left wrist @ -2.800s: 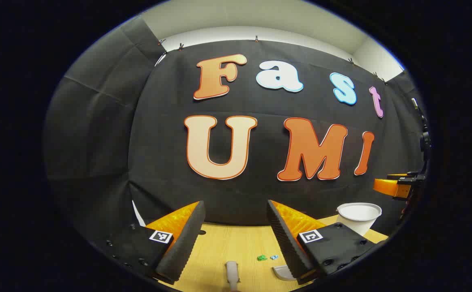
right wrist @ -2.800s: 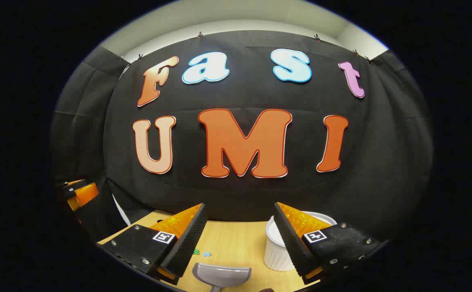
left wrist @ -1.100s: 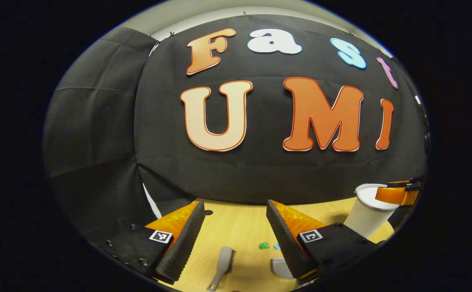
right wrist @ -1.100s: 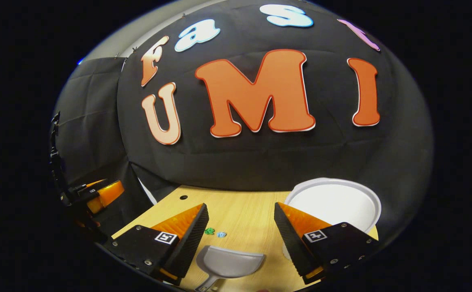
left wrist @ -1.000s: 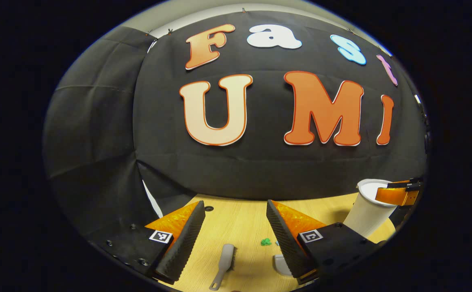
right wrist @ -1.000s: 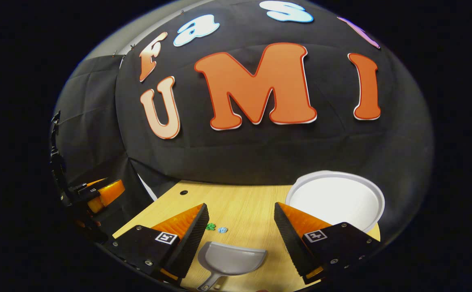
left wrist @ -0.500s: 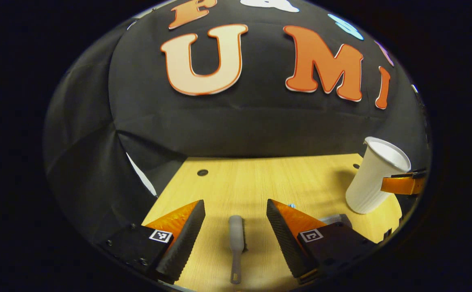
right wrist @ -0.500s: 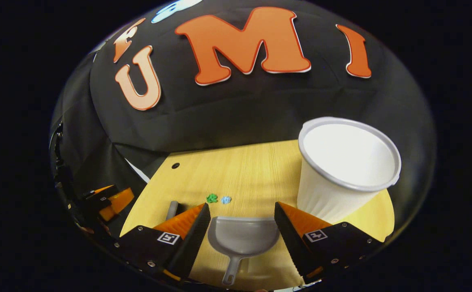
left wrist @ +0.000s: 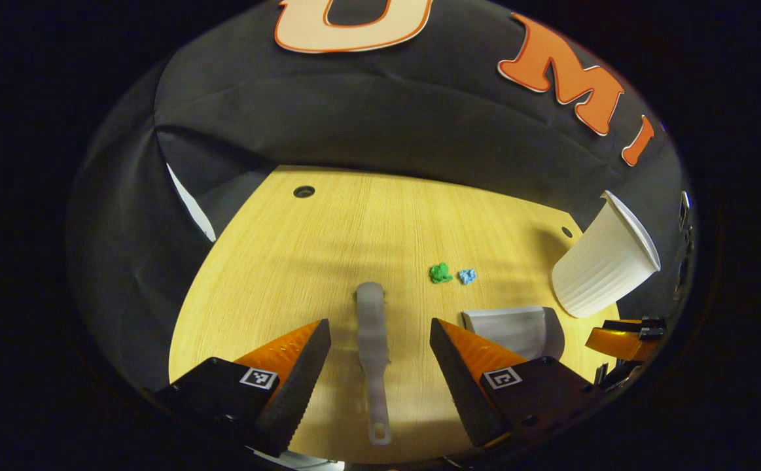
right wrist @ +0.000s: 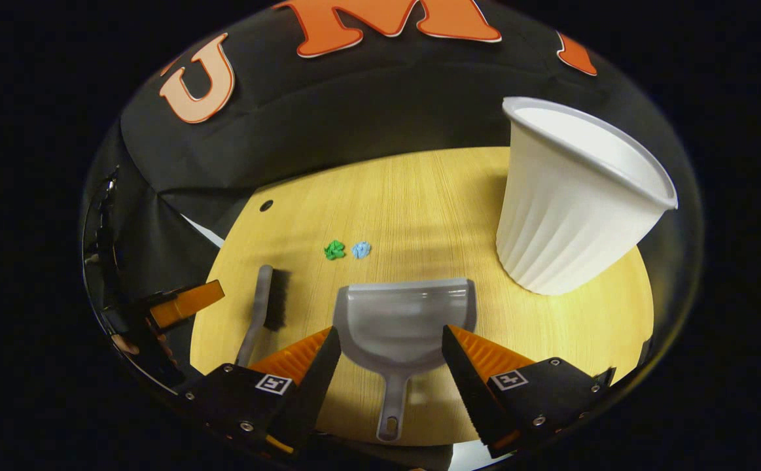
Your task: Pick up the small broom and dustpan from the desktop, sweep the trash into the dustpan with the broom, and then empty the trash into the garbage bin.
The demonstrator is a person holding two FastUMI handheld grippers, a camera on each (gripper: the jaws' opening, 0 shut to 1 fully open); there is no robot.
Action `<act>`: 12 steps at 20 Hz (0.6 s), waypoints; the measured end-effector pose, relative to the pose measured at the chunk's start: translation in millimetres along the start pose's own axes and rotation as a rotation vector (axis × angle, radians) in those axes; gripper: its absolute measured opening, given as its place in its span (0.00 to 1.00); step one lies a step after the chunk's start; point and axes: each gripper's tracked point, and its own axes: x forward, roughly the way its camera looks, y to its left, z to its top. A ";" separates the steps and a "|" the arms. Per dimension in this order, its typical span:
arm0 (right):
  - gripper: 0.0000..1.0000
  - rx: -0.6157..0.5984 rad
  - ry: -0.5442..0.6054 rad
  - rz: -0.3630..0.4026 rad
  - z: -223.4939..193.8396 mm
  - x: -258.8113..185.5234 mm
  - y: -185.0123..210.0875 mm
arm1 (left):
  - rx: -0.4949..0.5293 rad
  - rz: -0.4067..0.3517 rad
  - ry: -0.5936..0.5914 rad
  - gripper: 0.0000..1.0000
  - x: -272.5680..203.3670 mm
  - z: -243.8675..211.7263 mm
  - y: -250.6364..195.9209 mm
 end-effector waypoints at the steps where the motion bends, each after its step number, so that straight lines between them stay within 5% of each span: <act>1: 0.93 0.004 0.031 -0.003 -7.1 4.1 -1.7 | -0.019 -0.008 0.028 0.98 4.7 -5.9 4.3; 12: 0.93 -0.004 0.208 -0.035 -66.0 29.7 -3.9 | -0.005 -0.037 0.250 0.98 38.4 -61.4 10.0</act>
